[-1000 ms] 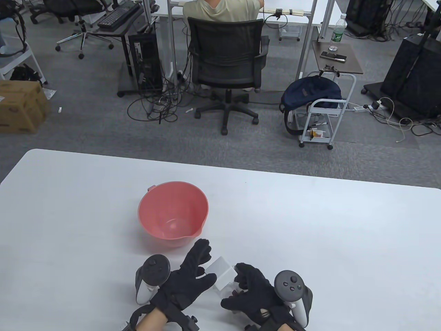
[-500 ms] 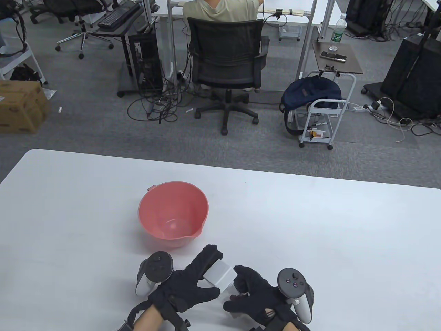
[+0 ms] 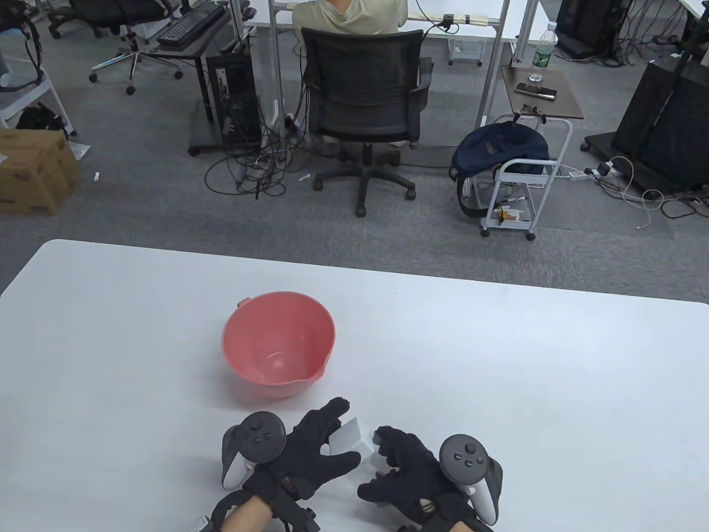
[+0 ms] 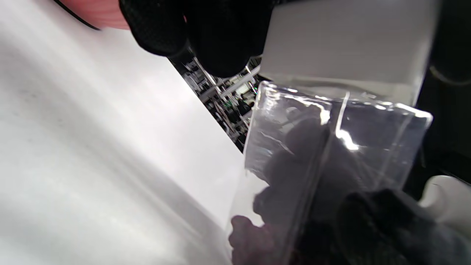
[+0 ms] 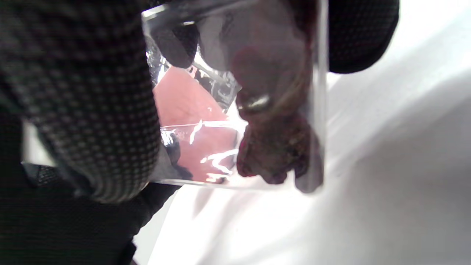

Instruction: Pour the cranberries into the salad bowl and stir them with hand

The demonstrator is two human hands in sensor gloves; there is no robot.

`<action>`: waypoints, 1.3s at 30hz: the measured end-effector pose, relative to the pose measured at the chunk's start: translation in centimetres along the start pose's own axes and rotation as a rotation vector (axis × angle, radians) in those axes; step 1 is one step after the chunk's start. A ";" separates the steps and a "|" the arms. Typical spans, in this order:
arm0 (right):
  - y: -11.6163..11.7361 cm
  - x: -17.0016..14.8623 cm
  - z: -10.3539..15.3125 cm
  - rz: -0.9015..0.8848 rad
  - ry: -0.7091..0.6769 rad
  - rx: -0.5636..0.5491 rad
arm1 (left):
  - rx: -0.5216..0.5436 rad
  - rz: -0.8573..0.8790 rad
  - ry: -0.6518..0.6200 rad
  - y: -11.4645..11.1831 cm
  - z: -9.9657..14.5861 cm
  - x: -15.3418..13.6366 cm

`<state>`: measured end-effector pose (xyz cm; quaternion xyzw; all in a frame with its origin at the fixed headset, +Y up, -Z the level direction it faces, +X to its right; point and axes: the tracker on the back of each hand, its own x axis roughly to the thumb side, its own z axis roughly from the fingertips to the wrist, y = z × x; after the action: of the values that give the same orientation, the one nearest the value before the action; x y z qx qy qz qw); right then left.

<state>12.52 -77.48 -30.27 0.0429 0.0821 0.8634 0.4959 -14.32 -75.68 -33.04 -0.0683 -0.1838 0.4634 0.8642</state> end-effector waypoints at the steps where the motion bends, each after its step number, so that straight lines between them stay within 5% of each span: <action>1: 0.0 0.0 0.0 0.010 0.002 -0.008 | 0.017 -0.005 0.015 -0.1 0.1 0.0; 9: 0.1 0.0 0.0 0.051 0.028 -0.038 | 0.066 -0.045 0.123 -0.4 0.6 -0.3; 18: -0.3 -0.4 -0.3 -0.046 0.046 -0.005 | -0.084 0.317 -0.041 1.3 -0.6 -1.4; 27: 0.0 -0.3 -0.3 -0.049 0.026 0.078 | -0.285 0.138 -0.172 2.0 -1.0 -1.1; 39: 0.3 0.0 -0.2 0.011 0.020 0.085 | -0.208 0.028 -0.117 1.5 -1.0 -0.9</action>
<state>12.23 -77.65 -30.38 0.0559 0.1235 0.8623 0.4879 -15.55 -75.52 -34.58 -0.1329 -0.2798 0.4571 0.8337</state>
